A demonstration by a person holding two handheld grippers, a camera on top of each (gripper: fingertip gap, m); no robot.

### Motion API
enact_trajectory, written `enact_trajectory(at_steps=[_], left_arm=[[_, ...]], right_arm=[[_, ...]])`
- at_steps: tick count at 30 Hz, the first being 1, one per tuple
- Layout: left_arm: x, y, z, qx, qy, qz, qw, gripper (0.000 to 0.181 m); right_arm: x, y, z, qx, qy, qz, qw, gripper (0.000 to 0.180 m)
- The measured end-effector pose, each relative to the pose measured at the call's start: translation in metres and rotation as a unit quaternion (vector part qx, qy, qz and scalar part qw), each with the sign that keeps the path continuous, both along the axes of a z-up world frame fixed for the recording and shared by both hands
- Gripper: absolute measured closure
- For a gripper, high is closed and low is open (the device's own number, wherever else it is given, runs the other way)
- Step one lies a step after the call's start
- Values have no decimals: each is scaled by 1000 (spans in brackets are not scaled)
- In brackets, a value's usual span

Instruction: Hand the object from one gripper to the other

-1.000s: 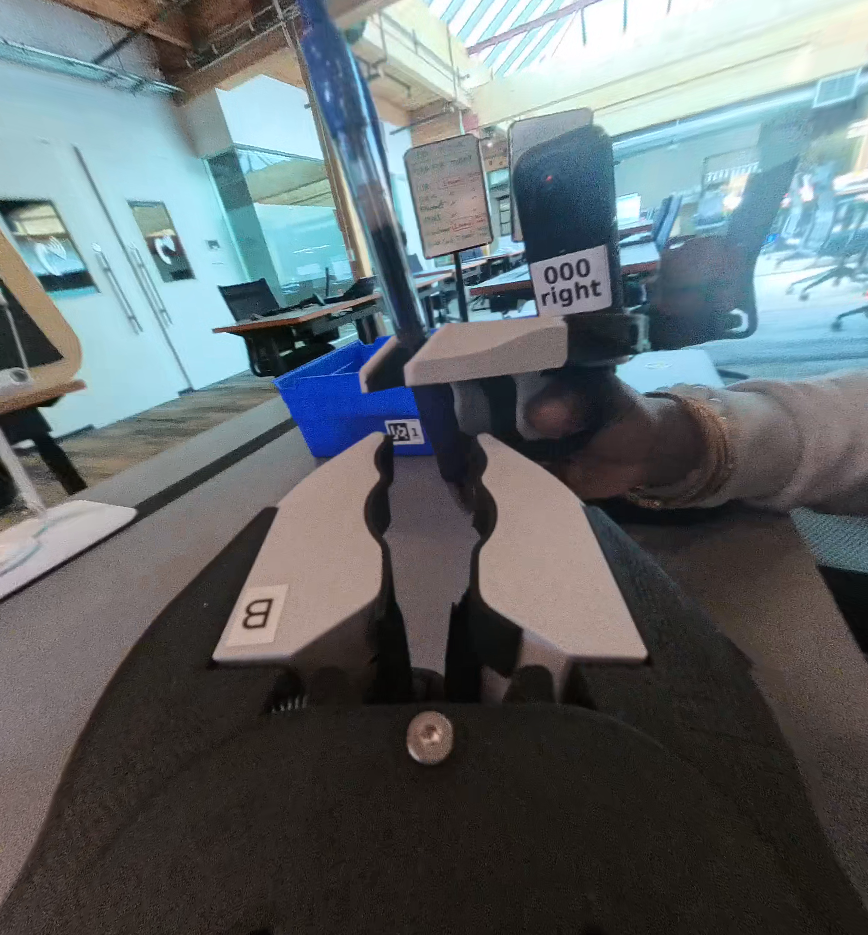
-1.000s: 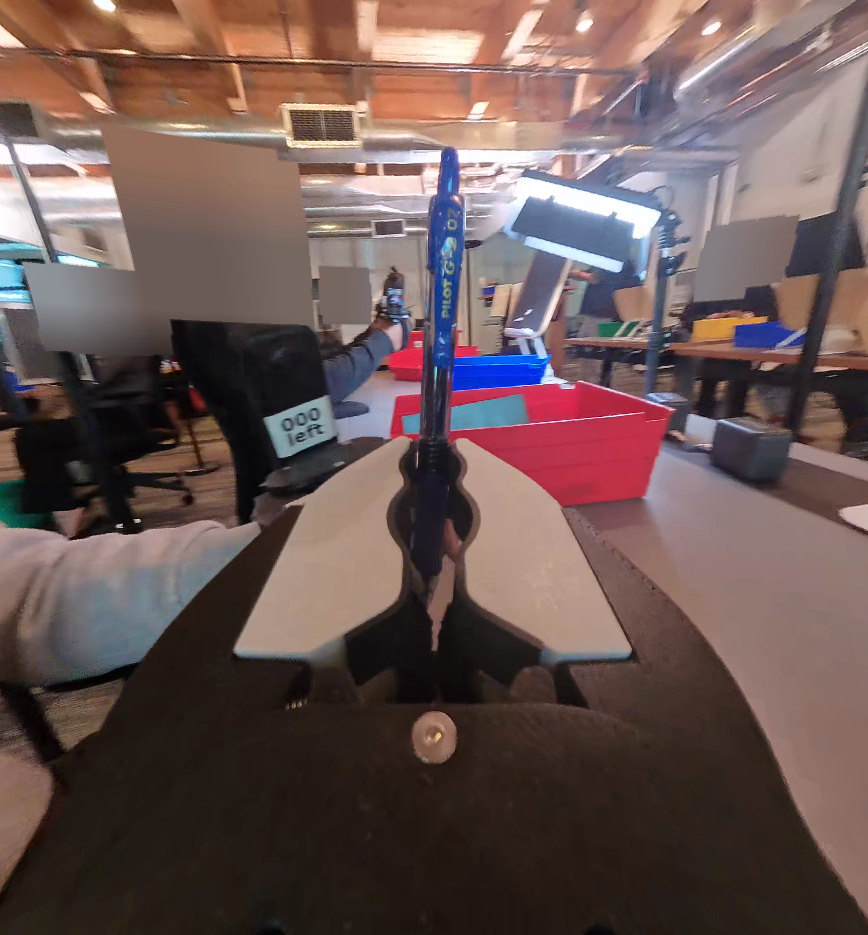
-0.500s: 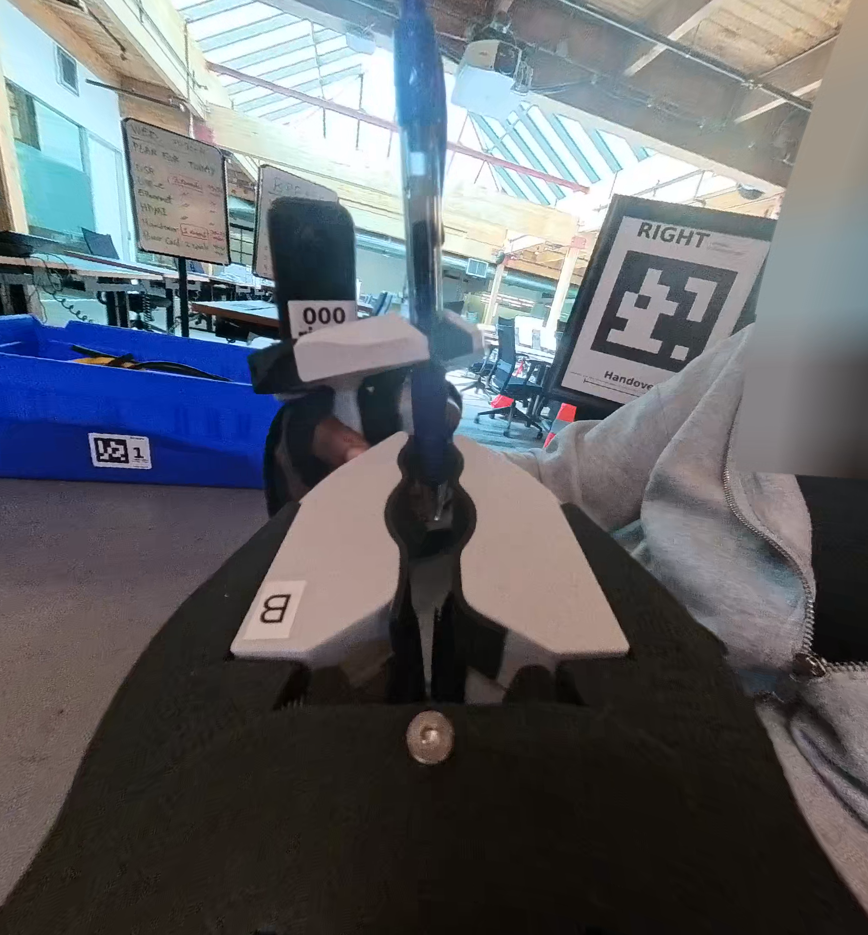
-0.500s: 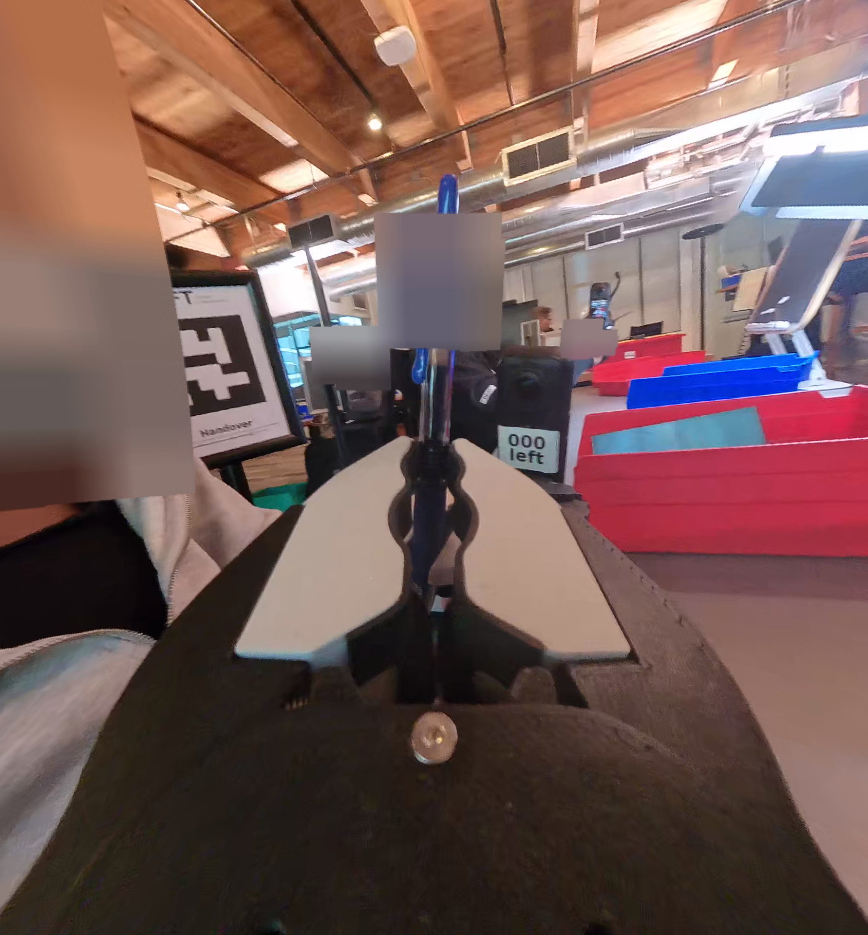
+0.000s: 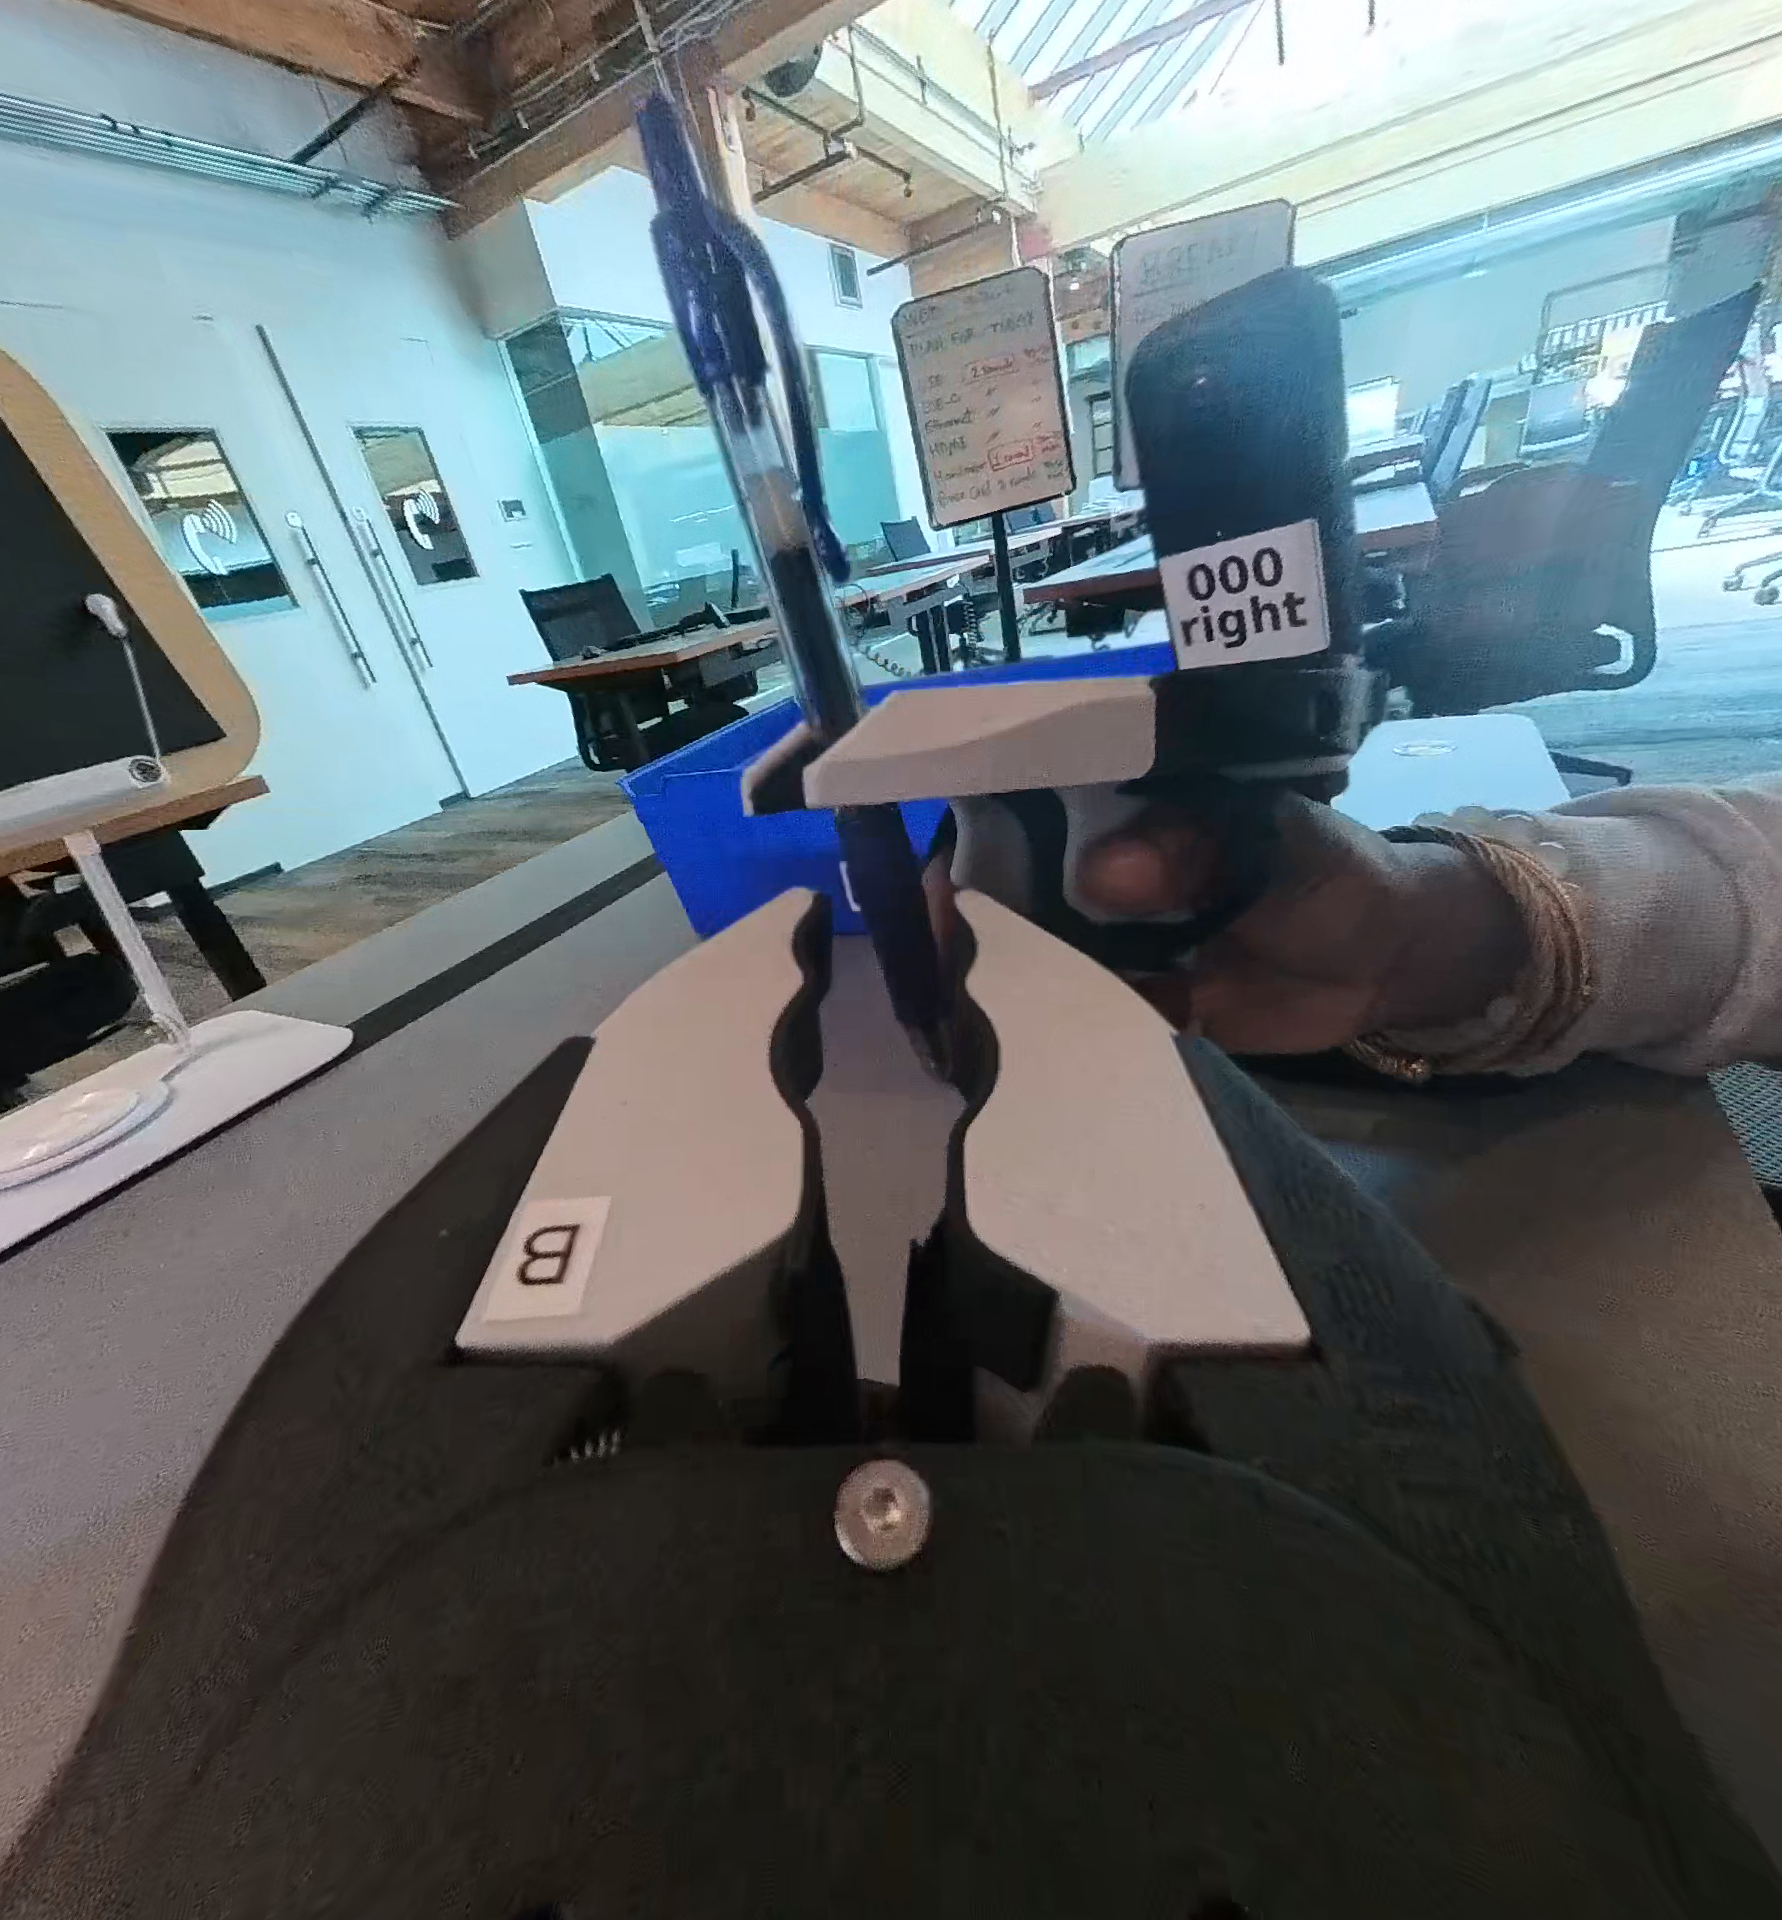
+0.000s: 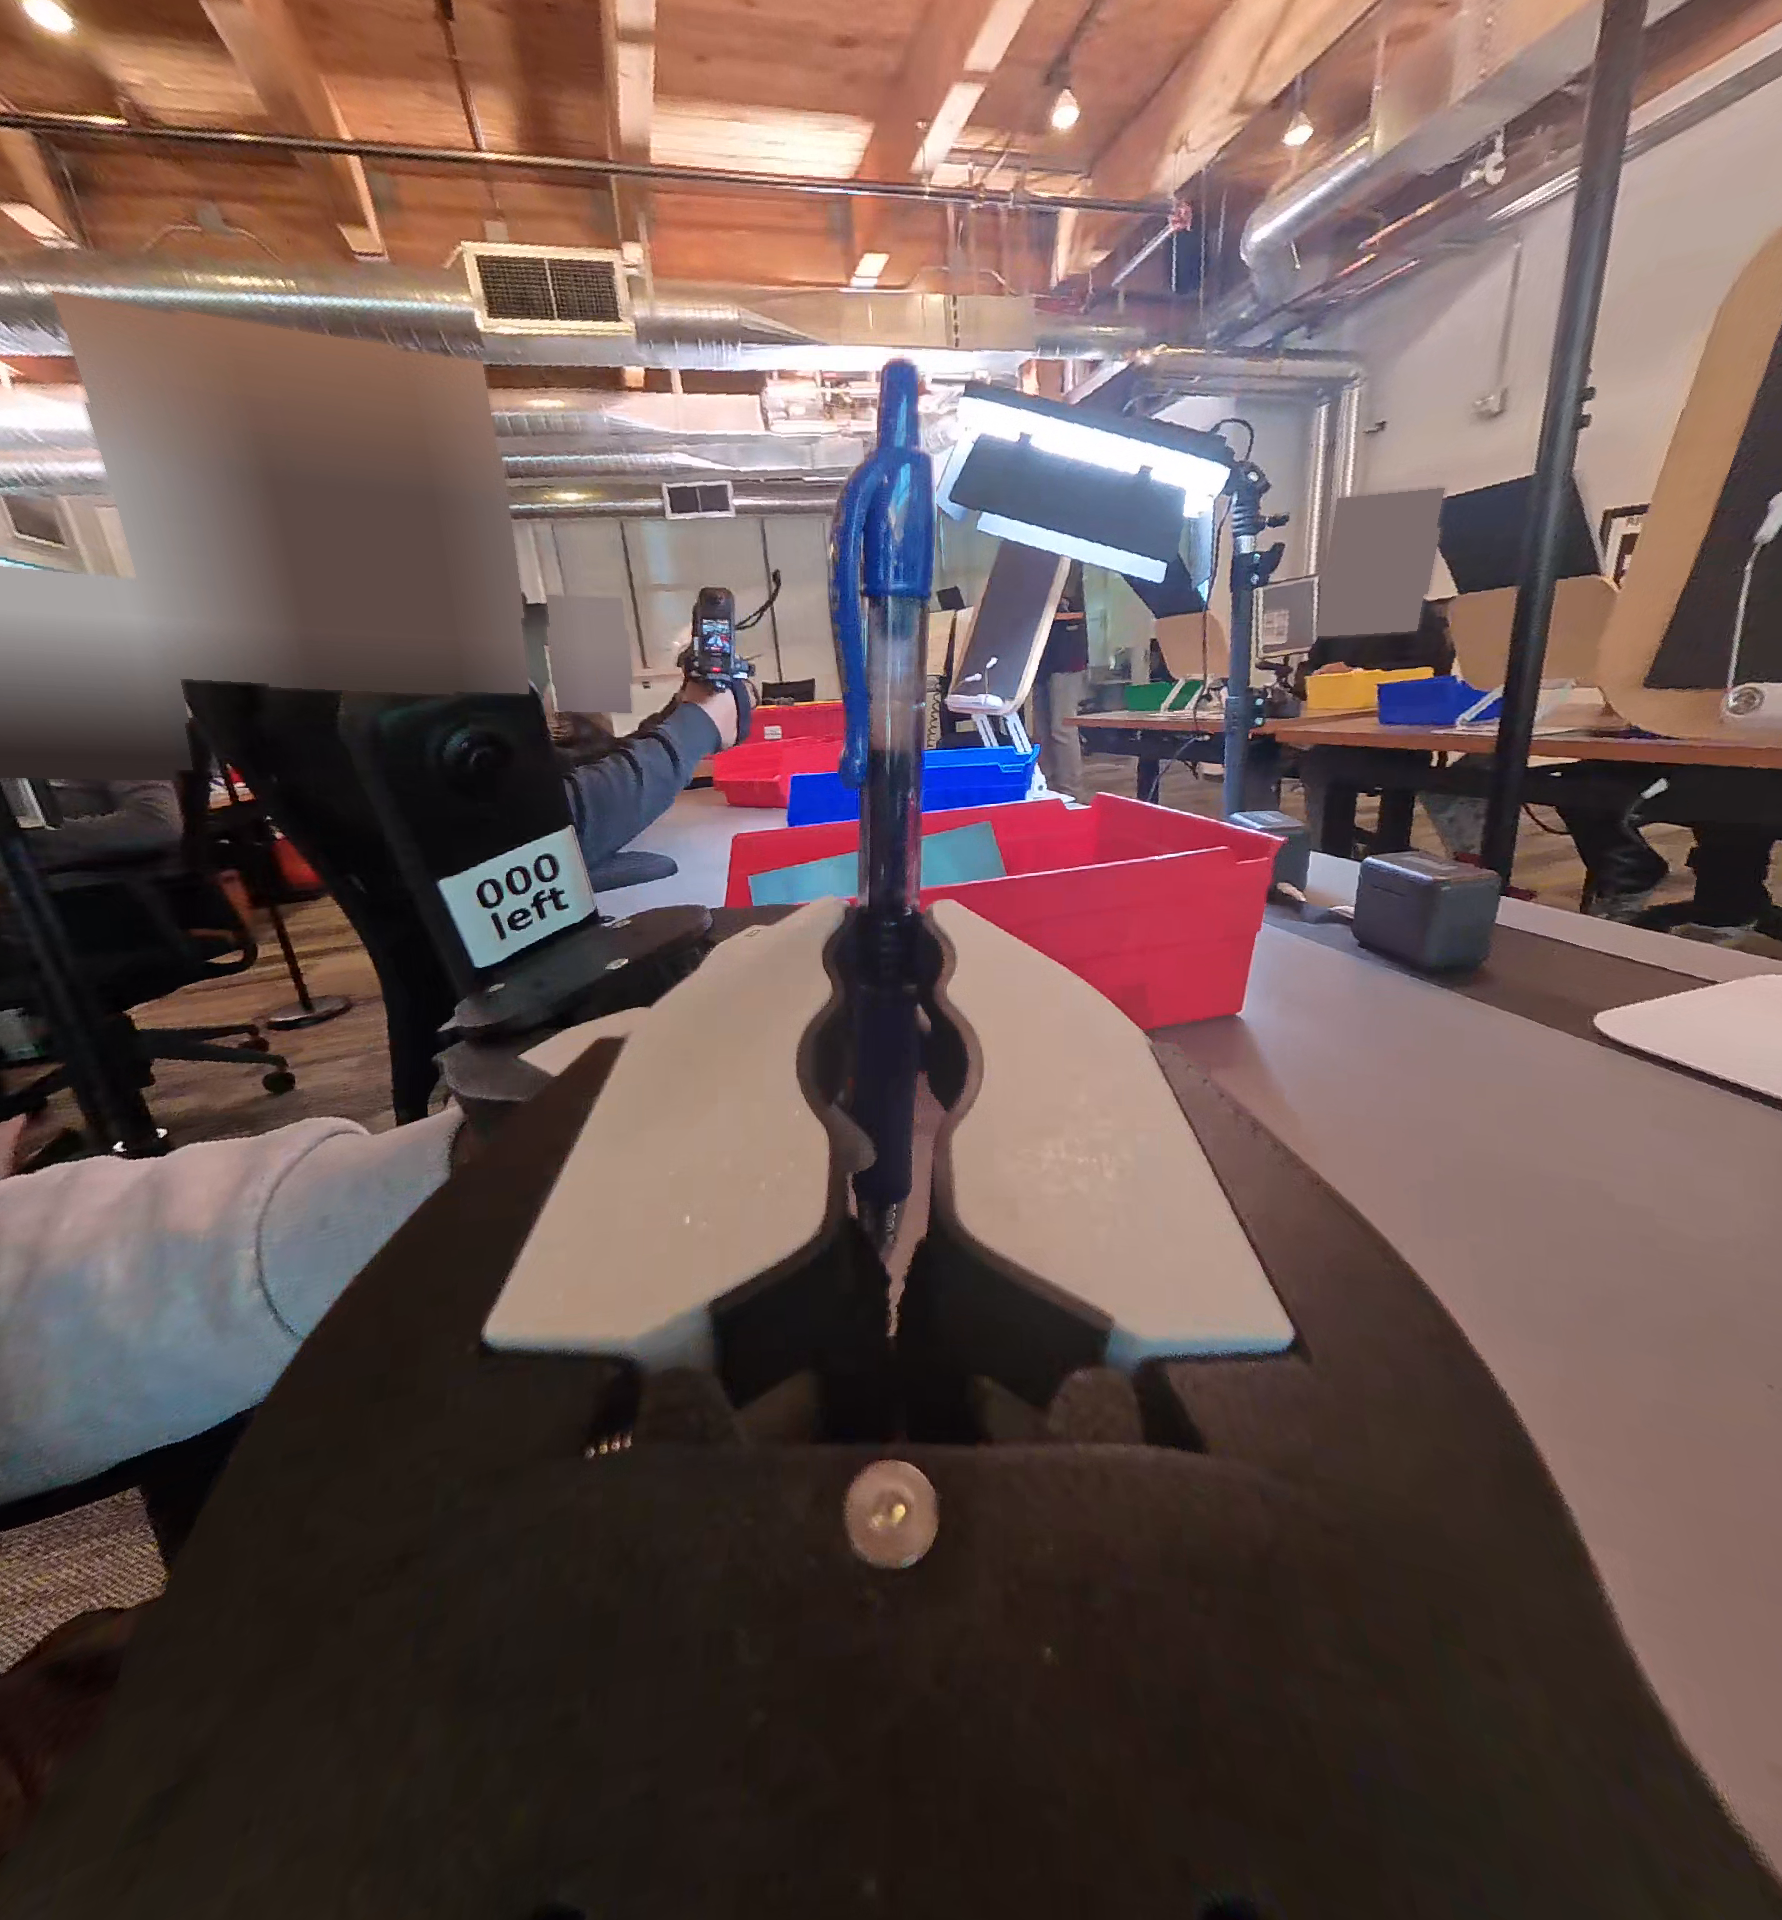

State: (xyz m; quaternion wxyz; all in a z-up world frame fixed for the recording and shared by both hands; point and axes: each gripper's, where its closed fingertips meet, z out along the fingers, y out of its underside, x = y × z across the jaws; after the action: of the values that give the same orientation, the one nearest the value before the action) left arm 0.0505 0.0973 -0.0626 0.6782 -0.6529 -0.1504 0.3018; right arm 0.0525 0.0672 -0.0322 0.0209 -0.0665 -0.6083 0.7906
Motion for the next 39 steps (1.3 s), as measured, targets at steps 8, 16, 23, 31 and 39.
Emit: enact_trajectory(at_steps=[8,16,23,31,39], left_arm=[[23,5,11,95,-90,-158,979,170],[56,16,17,134,-155,-320,925,170],[3,11,-11,-13,-40,-50,998,143],[22,14,-4,46,-100,-158,981,170],[72,24,6,92,-172,-366,910,170]], right_arm=[[24,2,12,-22,16,92,995,158],[61,15,15,-11,-41,303,952,170],[14,3,3,13,10,73,997,169],[27,-3,2,21,44,91,995,160],[71,14,6,21,-35,330,943,168]])
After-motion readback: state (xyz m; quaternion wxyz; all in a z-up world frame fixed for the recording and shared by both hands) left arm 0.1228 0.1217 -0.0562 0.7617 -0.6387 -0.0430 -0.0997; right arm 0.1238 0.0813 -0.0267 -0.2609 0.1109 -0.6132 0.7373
